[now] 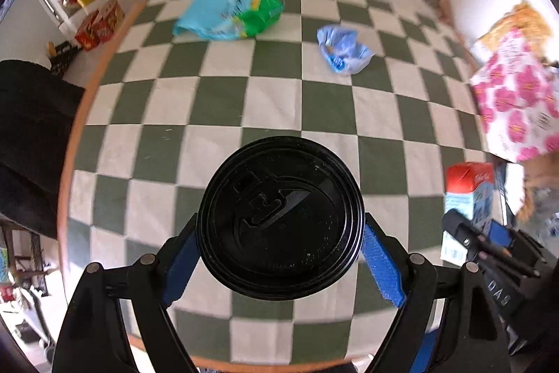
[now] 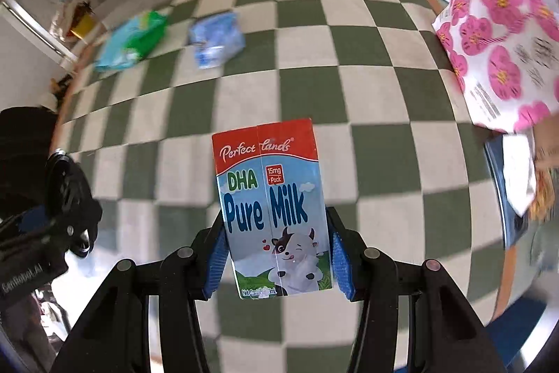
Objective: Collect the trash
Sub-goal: 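Carry the lid and milk carton to the bin and release both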
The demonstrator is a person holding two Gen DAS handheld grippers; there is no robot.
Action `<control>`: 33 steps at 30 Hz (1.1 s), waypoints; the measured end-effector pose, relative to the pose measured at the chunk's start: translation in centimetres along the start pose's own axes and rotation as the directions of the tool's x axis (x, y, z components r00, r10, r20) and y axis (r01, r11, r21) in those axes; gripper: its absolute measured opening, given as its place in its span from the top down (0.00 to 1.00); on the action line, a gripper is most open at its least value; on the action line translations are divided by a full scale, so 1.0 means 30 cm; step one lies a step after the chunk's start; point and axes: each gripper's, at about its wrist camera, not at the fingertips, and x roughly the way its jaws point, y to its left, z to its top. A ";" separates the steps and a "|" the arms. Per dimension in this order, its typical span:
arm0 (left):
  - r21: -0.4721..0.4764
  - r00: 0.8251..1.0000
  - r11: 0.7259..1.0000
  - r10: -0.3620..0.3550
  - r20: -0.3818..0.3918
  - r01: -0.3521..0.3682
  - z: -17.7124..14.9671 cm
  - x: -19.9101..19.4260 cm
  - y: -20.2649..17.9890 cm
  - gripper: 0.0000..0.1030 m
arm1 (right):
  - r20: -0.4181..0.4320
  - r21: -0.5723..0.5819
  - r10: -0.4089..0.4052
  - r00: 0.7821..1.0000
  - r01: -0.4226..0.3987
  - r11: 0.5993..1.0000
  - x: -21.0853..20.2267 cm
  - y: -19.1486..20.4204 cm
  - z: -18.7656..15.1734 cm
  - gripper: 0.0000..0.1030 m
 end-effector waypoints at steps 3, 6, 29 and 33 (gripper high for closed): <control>0.010 0.998 0.999 -0.046 0.045 0.045 -0.110 -0.087 0.089 0.18 | 0.049 -0.002 0.023 0.999 -0.023 1.000 -0.144 0.083 -0.137 0.49; 0.015 0.994 0.995 -0.096 0.060 0.096 -0.297 -0.181 0.217 0.18 | 0.085 0.023 0.051 0.995 -0.053 0.998 -0.251 0.165 -0.327 0.49; -0.325 0.825 0.922 -0.345 -0.447 0.210 -1.092 0.925 0.601 0.18 | -0.309 0.186 0.172 0.935 -0.118 0.975 0.597 0.286 -1.484 0.49; -0.340 0.765 0.910 -0.390 -0.512 0.237 -1.167 1.242 0.544 0.15 | -0.341 0.216 0.181 0.923 -0.110 0.970 0.848 0.221 -1.577 0.49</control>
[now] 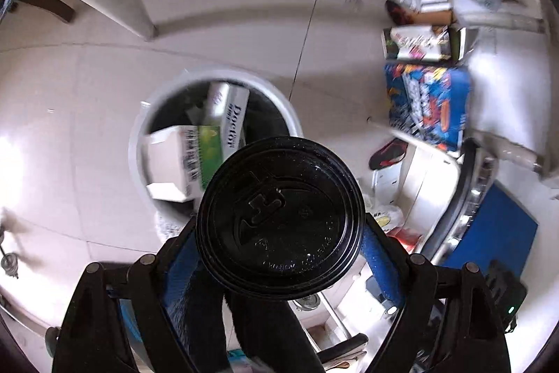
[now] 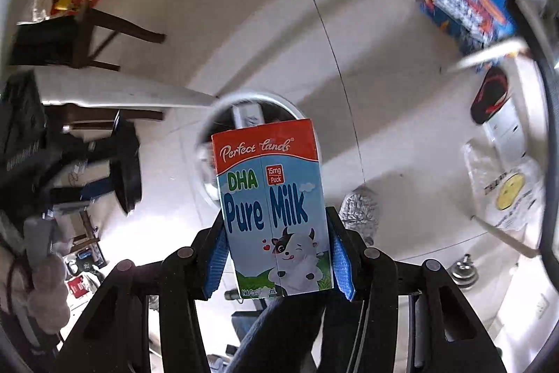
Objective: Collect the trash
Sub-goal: 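Carry the lid and milk carton to the bin and release both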
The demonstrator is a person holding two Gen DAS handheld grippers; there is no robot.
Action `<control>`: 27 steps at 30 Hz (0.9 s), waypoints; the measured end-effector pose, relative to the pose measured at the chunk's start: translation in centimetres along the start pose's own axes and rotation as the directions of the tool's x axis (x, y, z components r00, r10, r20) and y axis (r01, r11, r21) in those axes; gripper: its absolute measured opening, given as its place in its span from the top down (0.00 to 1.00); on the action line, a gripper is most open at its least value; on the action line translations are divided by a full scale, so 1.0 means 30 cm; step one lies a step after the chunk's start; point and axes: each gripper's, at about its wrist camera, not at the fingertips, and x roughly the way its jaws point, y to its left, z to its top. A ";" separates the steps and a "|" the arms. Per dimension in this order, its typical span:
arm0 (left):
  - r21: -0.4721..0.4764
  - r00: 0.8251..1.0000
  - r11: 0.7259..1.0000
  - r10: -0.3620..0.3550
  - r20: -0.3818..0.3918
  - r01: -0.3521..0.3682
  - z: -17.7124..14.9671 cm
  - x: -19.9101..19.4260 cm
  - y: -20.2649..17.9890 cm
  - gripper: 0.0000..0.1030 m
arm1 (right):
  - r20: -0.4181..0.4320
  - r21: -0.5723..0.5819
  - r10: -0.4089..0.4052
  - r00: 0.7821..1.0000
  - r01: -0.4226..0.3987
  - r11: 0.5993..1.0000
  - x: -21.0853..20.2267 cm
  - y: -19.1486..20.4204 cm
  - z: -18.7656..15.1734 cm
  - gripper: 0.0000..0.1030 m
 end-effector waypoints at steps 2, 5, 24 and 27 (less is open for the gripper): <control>0.011 0.999 1.000 -0.020 -0.034 0.020 0.024 0.076 0.019 0.12 | -0.028 0.018 0.001 1.000 0.000 1.000 0.133 -0.055 0.008 0.49; 0.052 0.999 0.999 -0.003 -0.053 0.005 0.056 0.154 0.025 0.04 | -0.049 0.015 0.003 0.999 -0.002 1.000 0.270 -0.093 0.017 0.49; -0.004 0.871 0.901 0.422 0.253 -0.435 -0.176 -0.120 0.163 0.02 | -0.018 -0.144 -0.163 0.987 0.159 0.977 0.398 0.025 0.050 0.00; -0.010 0.860 0.893 0.436 0.265 -0.450 -0.247 -0.171 0.153 0.02 | 0.017 -0.175 -0.213 0.977 0.213 0.961 0.318 0.045 0.039 0.00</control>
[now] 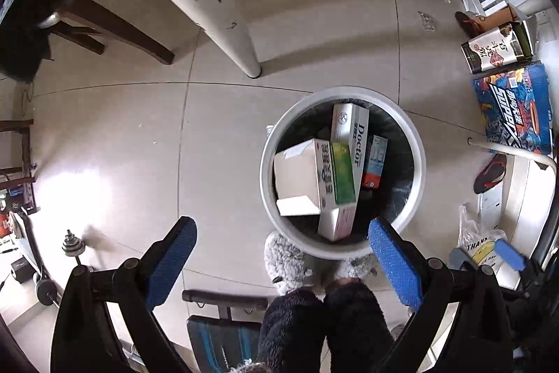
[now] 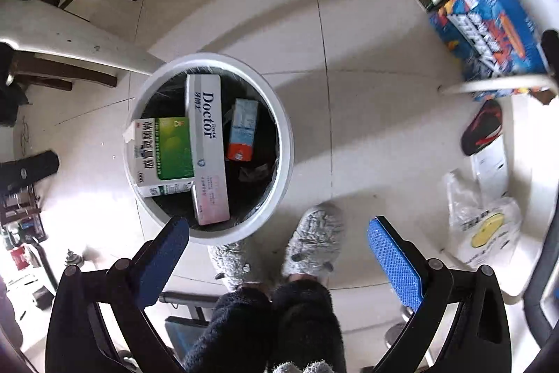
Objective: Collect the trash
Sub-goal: 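Carry the lid and milk carton to the bin and release both, then move both tools back over the table toward the bags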
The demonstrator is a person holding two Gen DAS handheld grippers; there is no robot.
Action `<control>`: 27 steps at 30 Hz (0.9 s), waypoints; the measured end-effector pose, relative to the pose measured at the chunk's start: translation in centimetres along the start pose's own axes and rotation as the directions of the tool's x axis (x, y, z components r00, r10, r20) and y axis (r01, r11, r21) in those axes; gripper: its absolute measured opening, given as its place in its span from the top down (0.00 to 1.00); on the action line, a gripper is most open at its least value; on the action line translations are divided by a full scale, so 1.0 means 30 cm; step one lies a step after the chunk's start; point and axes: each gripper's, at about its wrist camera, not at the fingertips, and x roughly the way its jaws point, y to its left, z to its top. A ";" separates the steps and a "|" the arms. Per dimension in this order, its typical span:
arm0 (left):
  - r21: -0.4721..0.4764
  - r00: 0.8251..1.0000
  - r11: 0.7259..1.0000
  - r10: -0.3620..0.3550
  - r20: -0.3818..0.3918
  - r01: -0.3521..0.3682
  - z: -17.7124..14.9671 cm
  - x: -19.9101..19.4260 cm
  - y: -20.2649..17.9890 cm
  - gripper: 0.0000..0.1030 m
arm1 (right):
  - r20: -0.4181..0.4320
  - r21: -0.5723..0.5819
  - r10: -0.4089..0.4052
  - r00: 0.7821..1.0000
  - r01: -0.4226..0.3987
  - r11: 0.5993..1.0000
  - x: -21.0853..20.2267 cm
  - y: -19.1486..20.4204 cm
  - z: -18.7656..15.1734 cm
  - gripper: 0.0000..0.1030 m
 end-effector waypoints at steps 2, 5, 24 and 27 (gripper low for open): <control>0.007 1.000 1.000 0.011 0.007 -0.011 -0.023 -0.043 -0.029 0.02 | 0.010 -0.002 -0.008 1.000 0.008 1.000 -0.061 -0.002 -0.010 0.00; 0.011 1.000 1.000 0.014 0.015 -0.015 -0.055 -0.119 -0.038 0.02 | 0.026 0.004 -0.022 0.999 0.022 1.000 -0.157 0.008 -0.028 0.00; 0.042 0.995 0.999 -0.016 0.096 0.013 -0.295 -0.903 0.044 0.02 | 0.129 0.010 -0.015 0.991 0.014 1.000 -1.068 0.149 -0.252 0.00; 0.036 0.990 0.999 -0.008 0.143 0.003 -0.277 -1.018 0.059 0.02 | 0.146 0.036 0.005 0.989 -0.010 0.999 -1.218 0.166 -0.265 0.00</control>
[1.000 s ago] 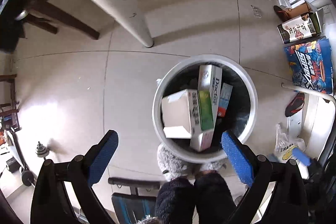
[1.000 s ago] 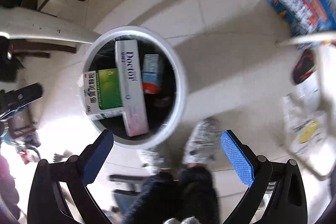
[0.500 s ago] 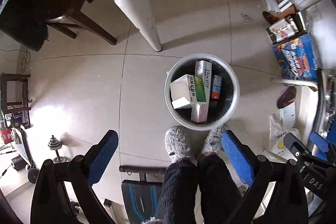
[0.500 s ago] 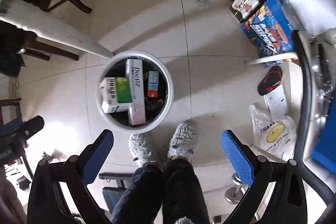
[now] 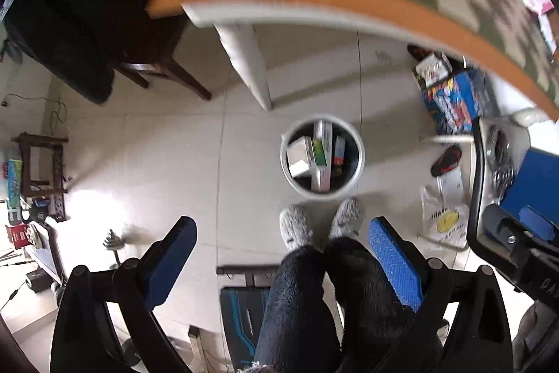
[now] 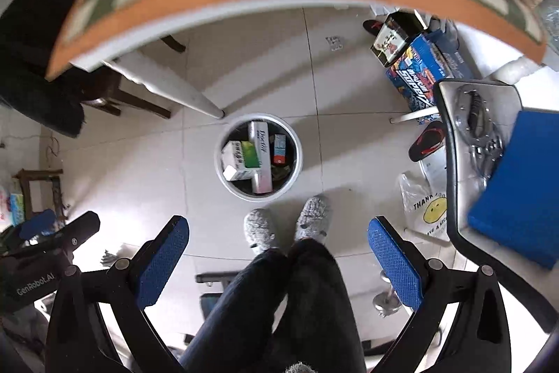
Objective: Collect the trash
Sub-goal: 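Move both tools back over the table toward the bags, then grasp the blue-green rice bag with the left tool while the right tool grasps the blue wrapper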
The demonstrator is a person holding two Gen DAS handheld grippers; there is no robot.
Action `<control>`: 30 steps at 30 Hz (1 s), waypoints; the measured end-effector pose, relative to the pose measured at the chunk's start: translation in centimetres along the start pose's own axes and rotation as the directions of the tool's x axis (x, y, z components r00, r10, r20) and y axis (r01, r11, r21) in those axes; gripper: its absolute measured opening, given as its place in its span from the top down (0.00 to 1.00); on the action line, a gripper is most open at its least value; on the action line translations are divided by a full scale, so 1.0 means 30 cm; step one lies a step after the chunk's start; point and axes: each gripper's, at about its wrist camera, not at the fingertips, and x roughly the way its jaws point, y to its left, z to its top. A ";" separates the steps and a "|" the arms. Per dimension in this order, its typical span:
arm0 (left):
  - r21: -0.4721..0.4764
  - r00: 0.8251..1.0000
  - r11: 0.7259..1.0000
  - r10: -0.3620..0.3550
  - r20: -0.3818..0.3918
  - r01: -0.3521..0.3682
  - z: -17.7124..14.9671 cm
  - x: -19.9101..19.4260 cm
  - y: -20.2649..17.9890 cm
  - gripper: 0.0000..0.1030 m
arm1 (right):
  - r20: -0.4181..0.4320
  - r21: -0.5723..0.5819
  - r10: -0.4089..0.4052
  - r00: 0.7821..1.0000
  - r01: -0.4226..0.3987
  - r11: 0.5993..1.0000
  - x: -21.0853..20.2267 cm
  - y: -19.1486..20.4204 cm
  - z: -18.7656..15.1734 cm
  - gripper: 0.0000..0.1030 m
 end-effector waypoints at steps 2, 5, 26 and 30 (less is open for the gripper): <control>-0.010 0.998 1.000 0.007 0.063 -0.006 0.061 -0.098 0.009 0.02 | 0.026 0.030 0.028 0.999 -0.028 0.999 -0.106 0.005 0.031 0.00; -0.032 0.990 0.999 0.003 0.138 0.001 0.176 -0.208 0.015 0.02 | 0.073 0.064 0.055 0.996 -0.059 0.996 -0.230 0.010 0.112 0.00; 0.071 0.926 0.959 0.242 0.289 -0.273 1.584 -0.210 -0.409 0.00 | 0.149 -0.054 -0.080 0.986 0.088 0.995 -0.264 -0.196 1.777 0.00; 0.068 0.932 0.954 0.267 0.247 -0.291 1.771 -0.118 -0.435 0.00 | 0.112 -0.093 -0.112 0.987 0.123 0.988 -0.090 -0.207 2.076 0.00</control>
